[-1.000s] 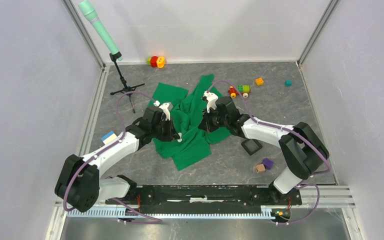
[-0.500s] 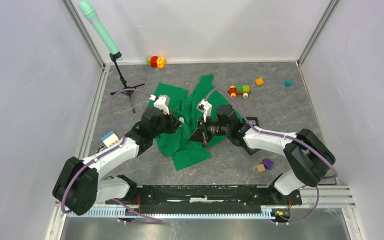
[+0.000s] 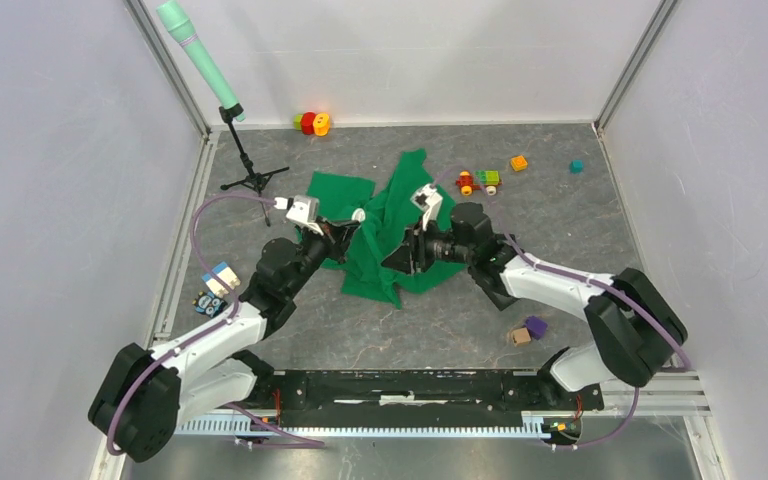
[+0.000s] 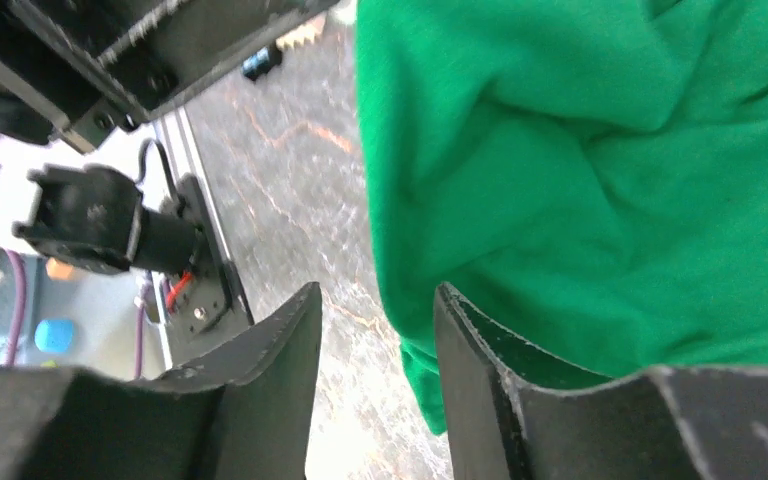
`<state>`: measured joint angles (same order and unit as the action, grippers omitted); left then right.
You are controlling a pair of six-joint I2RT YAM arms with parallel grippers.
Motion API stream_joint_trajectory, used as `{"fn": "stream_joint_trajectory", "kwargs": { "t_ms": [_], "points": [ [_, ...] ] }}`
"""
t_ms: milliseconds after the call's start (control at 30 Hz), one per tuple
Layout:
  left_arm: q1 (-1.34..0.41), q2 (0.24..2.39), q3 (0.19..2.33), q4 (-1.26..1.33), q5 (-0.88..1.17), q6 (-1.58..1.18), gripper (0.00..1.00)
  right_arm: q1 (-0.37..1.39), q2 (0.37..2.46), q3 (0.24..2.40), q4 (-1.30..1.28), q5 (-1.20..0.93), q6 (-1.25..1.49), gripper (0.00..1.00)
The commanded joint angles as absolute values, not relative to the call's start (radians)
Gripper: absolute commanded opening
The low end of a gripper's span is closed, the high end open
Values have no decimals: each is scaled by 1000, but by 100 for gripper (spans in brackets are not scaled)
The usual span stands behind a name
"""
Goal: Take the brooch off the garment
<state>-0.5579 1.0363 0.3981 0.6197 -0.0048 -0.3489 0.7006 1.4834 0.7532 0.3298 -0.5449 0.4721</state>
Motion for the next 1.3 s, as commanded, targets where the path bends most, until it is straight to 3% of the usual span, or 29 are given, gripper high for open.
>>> {"fn": "stream_joint_trajectory", "kwargs": {
  "t_ms": [0,167,400,567,867,1267],
  "points": [
    [-556,987,372,814,44,-430,2,658,1389,679,593,-499,594,57],
    [-555,952,351,882,75,-538,2,652,1382,605,906,-476,775,71],
    [-552,940,348,978,136,-732,2,652,1515,607,1304,-472,1083,70],
    [-546,950,342,1043,167,-843,2,654,1596,656,1404,-458,1187,68],
    [-543,995,342,1086,233,-911,2,661,1657,715,1505,-476,1253,57],
    [-543,989,331,1088,265,-862,2,661,1684,729,1517,-491,1284,34]
  ]
}}
